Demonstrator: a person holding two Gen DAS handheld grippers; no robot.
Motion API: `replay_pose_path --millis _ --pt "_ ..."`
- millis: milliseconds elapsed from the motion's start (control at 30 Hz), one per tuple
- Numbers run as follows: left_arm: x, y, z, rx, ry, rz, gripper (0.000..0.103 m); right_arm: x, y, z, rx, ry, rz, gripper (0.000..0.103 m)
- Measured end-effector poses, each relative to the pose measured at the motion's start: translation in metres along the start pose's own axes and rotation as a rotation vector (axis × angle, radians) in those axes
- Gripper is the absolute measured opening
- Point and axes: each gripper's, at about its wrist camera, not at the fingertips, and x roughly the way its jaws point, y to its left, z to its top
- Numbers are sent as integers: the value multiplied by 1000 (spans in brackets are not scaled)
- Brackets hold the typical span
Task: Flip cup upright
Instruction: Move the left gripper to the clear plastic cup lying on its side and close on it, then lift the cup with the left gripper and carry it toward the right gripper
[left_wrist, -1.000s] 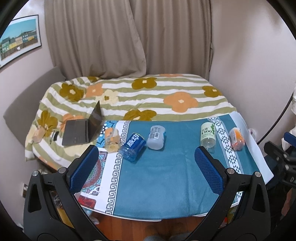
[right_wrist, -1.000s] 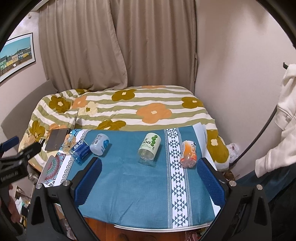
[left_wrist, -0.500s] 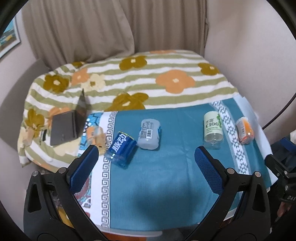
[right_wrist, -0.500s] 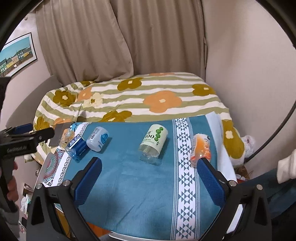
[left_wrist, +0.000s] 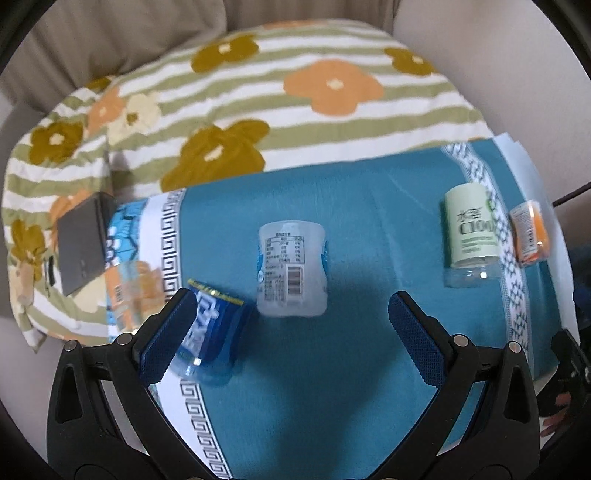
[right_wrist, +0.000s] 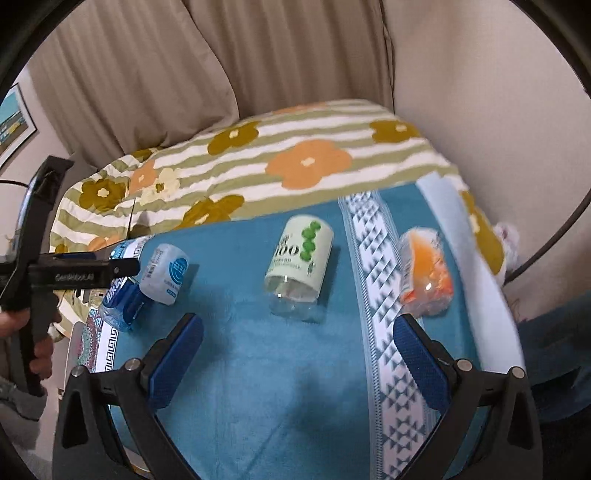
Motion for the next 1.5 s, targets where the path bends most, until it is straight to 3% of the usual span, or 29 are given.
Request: replay_pose_path --millis 367,533,633,667,1000,1233,1500 --pt "72 3 24 48 175 -13 99 40 10 1 -14 70 -59 103" --pt "87 -1 23 64 221 -23 87 53 13 -1 -33 115 -87 103" --pt "92 -4 21 77 241 -23 72 59 13 -3 -29 131 -81 103" --pt "93 -5 20 81 242 -21 66 61 13 -3 -28 132 -79 103" --pt "83 -14 20 93 214 -46 65 59 13 0 -15 122 -68 103" --pt "60 -24 17 85 175 -58 65 40 8 -3 -15 88 -97 103" --pt "17 -46 -8 54 125 -81 65 5 0 -5 -57 34 -65 103"
